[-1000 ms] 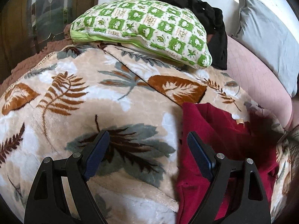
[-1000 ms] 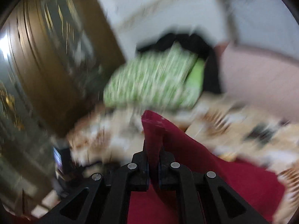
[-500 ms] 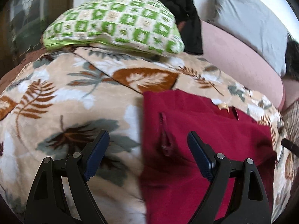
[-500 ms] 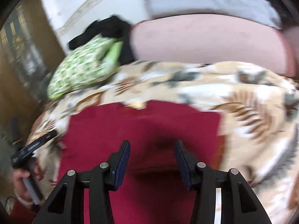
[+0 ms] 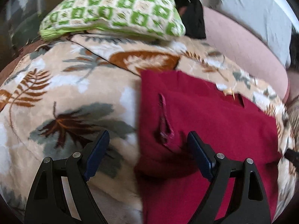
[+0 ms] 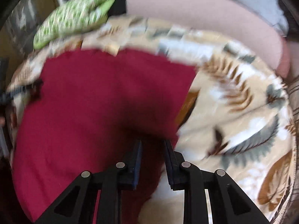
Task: Fold small clothes
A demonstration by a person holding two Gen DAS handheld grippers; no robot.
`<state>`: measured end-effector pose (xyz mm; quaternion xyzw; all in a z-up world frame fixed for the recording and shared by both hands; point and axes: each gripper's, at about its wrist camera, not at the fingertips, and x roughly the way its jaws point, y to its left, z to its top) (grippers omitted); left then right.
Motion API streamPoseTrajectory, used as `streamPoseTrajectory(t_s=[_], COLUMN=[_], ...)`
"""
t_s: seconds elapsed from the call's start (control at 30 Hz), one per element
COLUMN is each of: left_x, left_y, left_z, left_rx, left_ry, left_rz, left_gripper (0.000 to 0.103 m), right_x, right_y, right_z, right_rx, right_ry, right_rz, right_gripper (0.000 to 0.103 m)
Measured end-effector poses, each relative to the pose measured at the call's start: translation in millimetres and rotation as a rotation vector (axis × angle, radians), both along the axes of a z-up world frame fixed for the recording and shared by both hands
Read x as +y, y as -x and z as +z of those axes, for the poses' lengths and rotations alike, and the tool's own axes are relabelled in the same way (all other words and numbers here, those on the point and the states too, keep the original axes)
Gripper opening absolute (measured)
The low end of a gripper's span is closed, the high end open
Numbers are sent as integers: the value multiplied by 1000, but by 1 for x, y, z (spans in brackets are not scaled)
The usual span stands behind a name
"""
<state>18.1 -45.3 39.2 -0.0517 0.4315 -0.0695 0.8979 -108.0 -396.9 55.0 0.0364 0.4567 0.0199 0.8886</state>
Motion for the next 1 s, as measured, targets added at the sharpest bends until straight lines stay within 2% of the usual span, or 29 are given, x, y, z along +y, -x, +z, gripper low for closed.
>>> streamPoseTrajectory(t_s=[0.03,0.07,0.1,0.13,0.2,0.23,0.27,0.3,0.33,0.4,0.43,0.47,0.5,0.53,0.6,0.73,0.8,0.83,0.9,0.93,1.0], left_x=[3,5,7,6,4,3,2,1,0,-1,-2,-2,-3,-2,-1,-1,-2,-2,-2,-2,-3], left_y=[0,-1,-3,-5,-9,-10,-11,-11,-11,-12,-11,-11,-11,-11,-9,-9,-8,-8,-6,-5,-5], left_z=[2,3,2,0,-8,-11,-14,-15,-15,-16,-18,-20,-21,-21,-20,-21,-22,-22,-21,-21,-21], left_rx=[-10,-13,-8,4,34,48,61,63,62,64,65,70,74,73,72,70,69,69,68,65,61], left_ry=[6,10,14,15,-1,-10,-21,-26,-34,-46,-53,-58,-60,-57,-49,-51,-54,-54,-55,-58,-62], left_rz=[10,16,19,16,15,17,18,16,12,8,8,8,10,11,12,16,20,22,20,18,18], left_gripper=[86,86,86,86,86,86,86,86,86,86,86,86,86,86,86,86,86,86,86,86,86], right_x=[-5,-10,-15,-21,-28,-28,-30,-27,-25,-21,-22,-28,-34,-41,-50,-40,-24,-14,-7,-8,-15], right_y=[-5,-11,-18,-29,-56,-66,-76,-82,-83,-83,-85,-87,-88,-84,-64,-33,-28,-26,-20,-17,-11], right_z=[5,8,9,4,-16,-24,-33,-38,-36,-28,-32,-40,-46,-46,-27,-1,-10,-23,-37,-36,-30], right_rx=[-32,-61,-86,-91,-21,6,43,66,50,2,10,41,72,73,14,-54,-10,37,60,34,42], right_ry=[-28,-54,-81,-120,-161,-179,-193,-148,-105,49,146,200,187,129,11,-100,-92,-41,31,25,-14], right_rz=[-37,-76,-110,-138,-177,-182,-175,-168,-154,-156,-187,-215,-225,-237,-247,-165,-92,-68,-68,-80,-117], right_gripper=[39,58,68,69,69,68,55,28,27,16,16,16,16,16,16,16,16,16,16,16,17])
